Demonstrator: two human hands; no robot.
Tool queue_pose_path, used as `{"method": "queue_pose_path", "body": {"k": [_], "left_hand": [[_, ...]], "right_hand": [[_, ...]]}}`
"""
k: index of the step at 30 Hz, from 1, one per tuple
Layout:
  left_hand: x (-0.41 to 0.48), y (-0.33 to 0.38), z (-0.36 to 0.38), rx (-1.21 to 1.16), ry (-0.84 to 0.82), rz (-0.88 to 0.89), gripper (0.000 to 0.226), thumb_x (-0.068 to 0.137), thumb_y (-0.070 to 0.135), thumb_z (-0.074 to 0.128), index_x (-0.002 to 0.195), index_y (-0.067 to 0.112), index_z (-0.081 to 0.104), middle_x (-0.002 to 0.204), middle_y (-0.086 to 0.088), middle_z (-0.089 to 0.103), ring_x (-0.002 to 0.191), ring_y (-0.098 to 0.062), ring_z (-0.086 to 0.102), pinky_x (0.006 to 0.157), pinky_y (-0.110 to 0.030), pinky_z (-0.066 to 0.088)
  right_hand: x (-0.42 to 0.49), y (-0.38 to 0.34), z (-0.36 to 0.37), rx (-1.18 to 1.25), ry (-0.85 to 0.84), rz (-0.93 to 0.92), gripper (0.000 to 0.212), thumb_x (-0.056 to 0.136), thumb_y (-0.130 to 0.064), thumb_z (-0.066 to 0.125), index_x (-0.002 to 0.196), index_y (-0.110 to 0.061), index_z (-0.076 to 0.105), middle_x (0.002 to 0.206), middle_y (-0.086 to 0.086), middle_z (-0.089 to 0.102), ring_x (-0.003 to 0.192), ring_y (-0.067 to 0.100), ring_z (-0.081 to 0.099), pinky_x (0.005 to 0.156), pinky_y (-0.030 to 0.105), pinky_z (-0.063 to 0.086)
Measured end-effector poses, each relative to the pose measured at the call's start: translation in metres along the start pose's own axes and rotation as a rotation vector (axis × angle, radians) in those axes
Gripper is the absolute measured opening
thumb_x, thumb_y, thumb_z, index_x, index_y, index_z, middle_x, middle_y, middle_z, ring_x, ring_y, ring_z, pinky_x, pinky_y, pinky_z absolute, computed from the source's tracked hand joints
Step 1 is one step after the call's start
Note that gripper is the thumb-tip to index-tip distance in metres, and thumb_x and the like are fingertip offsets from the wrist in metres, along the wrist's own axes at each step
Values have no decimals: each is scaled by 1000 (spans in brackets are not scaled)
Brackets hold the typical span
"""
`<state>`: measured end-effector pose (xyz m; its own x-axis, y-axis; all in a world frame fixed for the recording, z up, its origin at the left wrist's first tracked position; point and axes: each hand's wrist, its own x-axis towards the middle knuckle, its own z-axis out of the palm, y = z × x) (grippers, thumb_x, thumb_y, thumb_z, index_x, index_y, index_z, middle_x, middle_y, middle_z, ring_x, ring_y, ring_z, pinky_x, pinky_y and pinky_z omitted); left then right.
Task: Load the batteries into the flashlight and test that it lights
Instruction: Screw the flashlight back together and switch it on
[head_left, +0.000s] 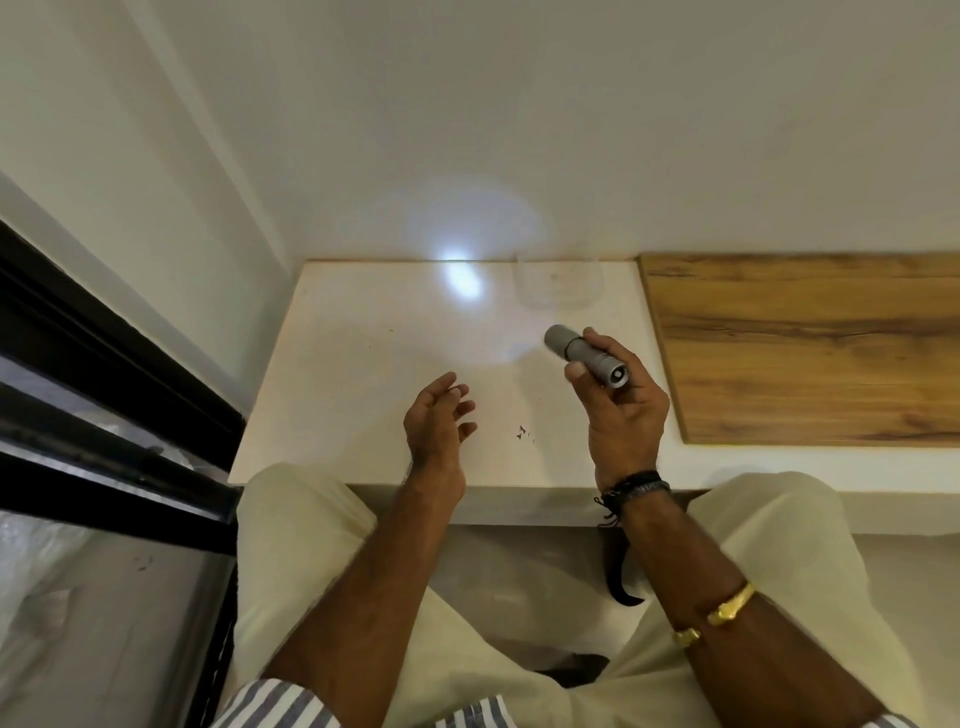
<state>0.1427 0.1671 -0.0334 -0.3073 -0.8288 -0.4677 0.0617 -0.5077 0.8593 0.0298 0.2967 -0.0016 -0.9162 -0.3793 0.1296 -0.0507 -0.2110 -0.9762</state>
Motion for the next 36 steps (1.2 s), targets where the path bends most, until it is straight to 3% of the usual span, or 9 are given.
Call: {"method": "queue_pose_path", "body": {"k": [3,6,9,13,18,22,27,31,36], "left_hand": [[0,-1,-2,-23,-2,-4,21,97,18,61,117,18,68,104,-2,72,93,-21,68,71,-30,55],[2,0,-1,-21,1,-16,19,98,14,59,113,18,69,102,-2,71,90,-20,67,71,-31,54],[4,-1,-1,-7,1,-12,21,98,12,57,116,17,68,100,-2,71,87,-20,66,68,-31,53],[4,-4,1,29,0,8,20,99,16,57,115,19,68,101,-1,71,92,-21,67,68,-29,55],[4,-5,1,31,-8,7,17,99,19,58,111,22,69,104,0,71,95,-21,68,67,-27,55],[6,-4,-2,-12,-19,-26,15,97,21,62,109,20,69,103,-3,72,93,-22,69,70,-31,55],[7,-6,-3,-24,-41,-32,18,98,16,59,113,17,69,102,-3,72,92,-22,69,71,-31,56],[6,-4,0,-12,-28,-39,23,100,15,56,119,15,68,102,-4,71,91,-21,68,73,-33,56],[3,-3,2,-30,-44,-40,25,101,25,54,119,14,67,110,-9,71,98,-26,67,76,-35,57]], "right_hand": [[-1,-1,1,-10,-26,52,23,92,-6,71,114,-8,70,113,7,73,102,27,71,78,40,61],[-3,0,1,-121,21,53,15,90,-7,70,104,-13,71,98,-6,74,87,18,71,69,38,60],[-6,0,4,-177,40,-12,18,90,-9,72,108,-14,71,100,-10,75,95,10,71,80,28,57],[-6,0,2,-220,-35,-107,33,92,-9,72,124,-15,69,128,-3,70,123,11,64,100,19,50],[-6,2,4,-186,-81,-78,35,92,-11,73,127,-10,67,128,2,70,122,17,64,105,41,54],[-7,0,4,-161,-37,4,17,92,-10,71,110,-9,70,107,3,74,100,23,71,83,55,61],[-9,-7,6,-208,71,-39,7,90,-14,69,94,-19,67,83,-14,73,75,9,70,69,36,62],[-10,-8,8,-203,90,-106,18,93,-16,71,107,-27,68,101,-14,73,99,9,70,78,14,52],[-8,-3,6,-207,58,-114,28,95,-12,69,123,-16,67,119,-6,71,115,6,66,92,14,51]]}}
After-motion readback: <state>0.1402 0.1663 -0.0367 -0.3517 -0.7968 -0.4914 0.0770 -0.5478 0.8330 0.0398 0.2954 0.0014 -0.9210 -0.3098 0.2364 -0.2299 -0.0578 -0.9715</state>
